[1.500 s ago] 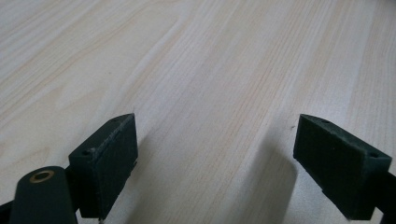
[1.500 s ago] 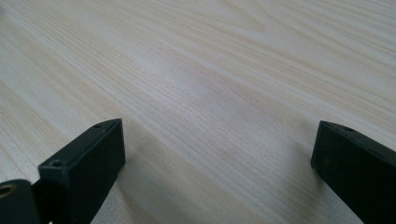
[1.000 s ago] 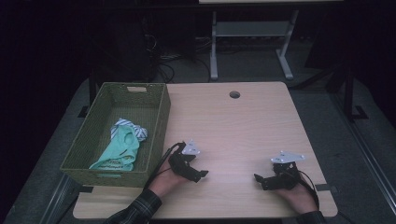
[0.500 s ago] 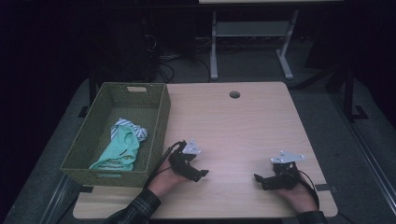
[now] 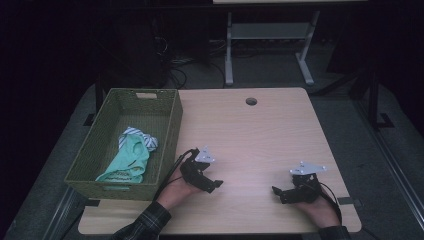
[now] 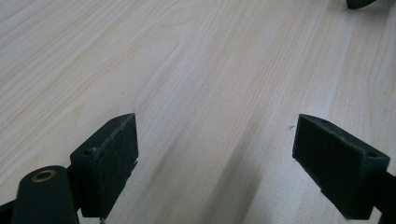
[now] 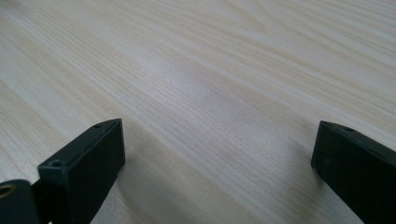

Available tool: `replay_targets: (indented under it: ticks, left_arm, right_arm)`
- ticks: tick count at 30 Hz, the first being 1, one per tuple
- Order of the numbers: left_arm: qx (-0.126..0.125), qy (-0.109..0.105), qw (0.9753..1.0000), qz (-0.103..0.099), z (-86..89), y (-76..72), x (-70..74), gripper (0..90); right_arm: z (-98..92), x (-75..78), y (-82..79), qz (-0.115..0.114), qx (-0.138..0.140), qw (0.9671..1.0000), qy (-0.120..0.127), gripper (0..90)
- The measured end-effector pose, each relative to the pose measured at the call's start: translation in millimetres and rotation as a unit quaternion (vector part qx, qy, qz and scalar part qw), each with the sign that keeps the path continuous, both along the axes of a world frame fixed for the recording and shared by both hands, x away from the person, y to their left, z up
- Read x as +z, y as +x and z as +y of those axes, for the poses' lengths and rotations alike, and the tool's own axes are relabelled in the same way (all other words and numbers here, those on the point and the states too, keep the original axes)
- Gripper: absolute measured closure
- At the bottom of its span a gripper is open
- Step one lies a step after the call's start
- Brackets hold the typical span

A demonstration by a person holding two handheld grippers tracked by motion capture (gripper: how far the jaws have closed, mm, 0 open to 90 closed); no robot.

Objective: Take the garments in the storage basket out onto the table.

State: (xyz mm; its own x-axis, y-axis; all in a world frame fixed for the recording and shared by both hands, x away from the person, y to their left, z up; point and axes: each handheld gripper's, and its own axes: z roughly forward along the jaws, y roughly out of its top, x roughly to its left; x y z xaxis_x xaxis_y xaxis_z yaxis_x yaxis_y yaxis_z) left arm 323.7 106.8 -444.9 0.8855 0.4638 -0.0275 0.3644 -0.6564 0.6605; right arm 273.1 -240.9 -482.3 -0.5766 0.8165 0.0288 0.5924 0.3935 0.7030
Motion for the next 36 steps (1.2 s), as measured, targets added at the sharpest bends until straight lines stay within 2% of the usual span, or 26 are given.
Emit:
replay_targets:
  ticks: [8, 36]
  left_arm:
    - [0.003, 0.003, 1.0, 0.001, 0.3, 0.5, 4.1, 13.7]
    - [0.007, -0.013, 0.9999, 0.008, 2.4, 2.0, 20.4, 13.8]
  right_arm:
    - [0.0, -0.1, 0.0, 0.0, 0.0, 1.0, 0.0, 2.3]
    - [0.0, 0.0, 0.0, 0.0, 0.0, 1.0, 0.0, 2.3]
